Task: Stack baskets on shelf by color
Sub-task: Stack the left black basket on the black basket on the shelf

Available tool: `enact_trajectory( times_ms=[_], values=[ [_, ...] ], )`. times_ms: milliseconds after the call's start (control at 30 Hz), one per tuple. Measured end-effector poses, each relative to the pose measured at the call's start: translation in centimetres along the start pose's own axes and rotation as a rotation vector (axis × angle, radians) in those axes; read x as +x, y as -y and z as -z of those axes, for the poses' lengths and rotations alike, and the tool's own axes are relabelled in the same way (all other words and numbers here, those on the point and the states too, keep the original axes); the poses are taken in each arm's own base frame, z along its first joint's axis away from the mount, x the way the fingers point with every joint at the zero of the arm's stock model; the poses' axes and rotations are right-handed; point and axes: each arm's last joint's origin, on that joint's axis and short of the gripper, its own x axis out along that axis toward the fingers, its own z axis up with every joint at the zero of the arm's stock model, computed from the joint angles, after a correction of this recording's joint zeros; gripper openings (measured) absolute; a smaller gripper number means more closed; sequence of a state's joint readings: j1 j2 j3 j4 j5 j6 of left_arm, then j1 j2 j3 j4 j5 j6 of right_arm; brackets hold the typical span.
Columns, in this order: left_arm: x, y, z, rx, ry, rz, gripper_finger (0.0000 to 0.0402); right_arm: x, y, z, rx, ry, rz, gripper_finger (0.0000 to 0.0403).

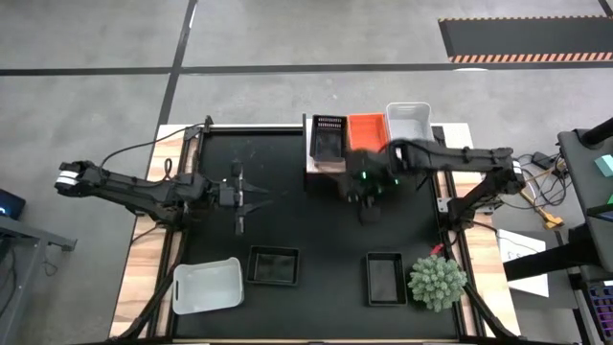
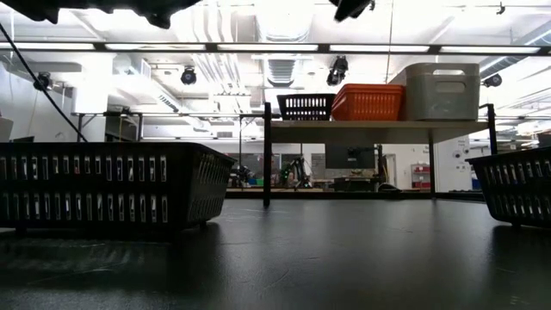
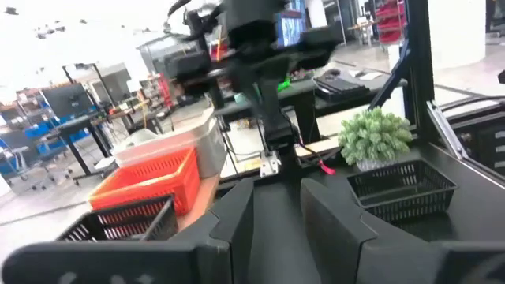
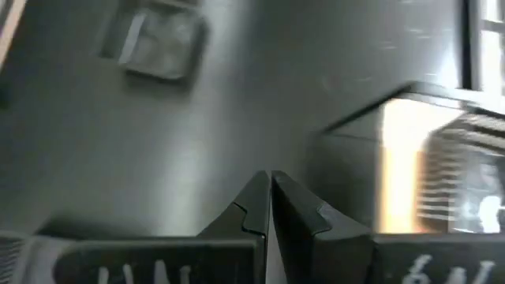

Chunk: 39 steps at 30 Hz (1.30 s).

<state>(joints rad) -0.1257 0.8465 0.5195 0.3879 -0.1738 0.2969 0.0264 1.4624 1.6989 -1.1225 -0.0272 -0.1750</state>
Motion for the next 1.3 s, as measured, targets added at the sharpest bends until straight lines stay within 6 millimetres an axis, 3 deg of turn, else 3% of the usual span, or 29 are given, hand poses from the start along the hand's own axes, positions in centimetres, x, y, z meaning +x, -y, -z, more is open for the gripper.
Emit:
enact_trajectory(
  times_ms=[300,500,667,900,1133,1300],
  values=[
    [2.4,0.4,-0.1,-0.078,-0.049,-0.024,0.0091,2.7,-6.6,1.6,-0.003,-0.11,-0.112,0.0009],
    [4.3,1.0,-0.1,-0.103,-0.167,0.017,0.0091,5.0,-9.3,2.7,-0.077,-0.091,-0.153,0.0009],
    [5.7,1.9,-0.3,-0.086,-0.26,0.063,0.0091,7.3,-9.9,3.2,-0.214,0.011,-0.16,0.0009],
    [6.1,1.9,-1.2,-0.069,-0.298,0.059,0.0091,10.5,-10.1,2.4,-0.4,0.241,-0.125,0.0021],
    [5.2,1.4,-1.1,-0.062,-0.307,-0.047,0.0091,13.5,-9.7,0.7,-0.401,0.247,-0.115,0.0096],
    [4.9,1.1,-1.6,-0.083,-0.289,-0.075,0.0091,16.2,-9.8,-0.4,-0.499,0.221,-0.105,0.015]
  ],
)
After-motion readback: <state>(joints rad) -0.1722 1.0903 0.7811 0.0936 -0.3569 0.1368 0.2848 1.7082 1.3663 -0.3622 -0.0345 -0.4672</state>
